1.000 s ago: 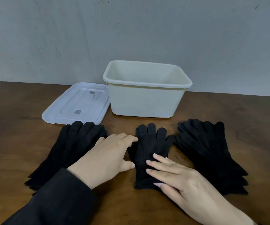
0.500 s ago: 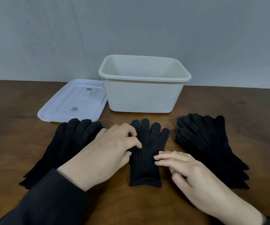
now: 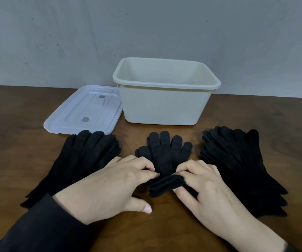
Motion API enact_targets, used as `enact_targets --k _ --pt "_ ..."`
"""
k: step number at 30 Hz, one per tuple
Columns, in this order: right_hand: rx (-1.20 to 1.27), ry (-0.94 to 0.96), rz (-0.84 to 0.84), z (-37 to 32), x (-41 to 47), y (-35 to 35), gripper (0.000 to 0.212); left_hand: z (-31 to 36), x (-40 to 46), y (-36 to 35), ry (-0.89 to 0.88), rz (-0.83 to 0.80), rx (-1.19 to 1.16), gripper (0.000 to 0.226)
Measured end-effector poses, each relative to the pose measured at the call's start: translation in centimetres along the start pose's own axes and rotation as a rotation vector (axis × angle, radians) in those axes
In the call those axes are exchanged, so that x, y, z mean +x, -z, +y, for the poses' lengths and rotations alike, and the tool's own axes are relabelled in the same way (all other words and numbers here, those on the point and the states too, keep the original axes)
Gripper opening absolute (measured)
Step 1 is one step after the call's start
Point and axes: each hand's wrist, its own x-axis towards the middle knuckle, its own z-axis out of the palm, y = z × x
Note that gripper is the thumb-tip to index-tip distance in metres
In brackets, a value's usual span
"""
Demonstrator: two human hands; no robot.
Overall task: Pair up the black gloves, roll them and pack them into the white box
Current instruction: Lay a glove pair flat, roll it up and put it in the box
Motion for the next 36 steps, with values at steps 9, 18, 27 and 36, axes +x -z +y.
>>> enact_targets --k 9,18,27,36 --pt "0.223 -0.129 0.051 0.3 0.7 0.1 0.032 1.6 1.0 -1.2 0.238 0.284 -0.179 0.030" --pt "0.185 -0.246 0.215 0.2 1.8 -0.4 0.036 2.3 2.3 -1.7 0.363 0.426 -0.105 0.034" --pt "-0.155 0.024 0.276 0.3 2.1 -0.8 0.012 1.9 2.4 -1.4 0.205 0.457 0.009 0.028" --pt "-0.079 0.005 -0.046 1.2 1.1 -0.1 0.056 0.8 1.4 -1.5 0.106 0.163 0.121 0.068"
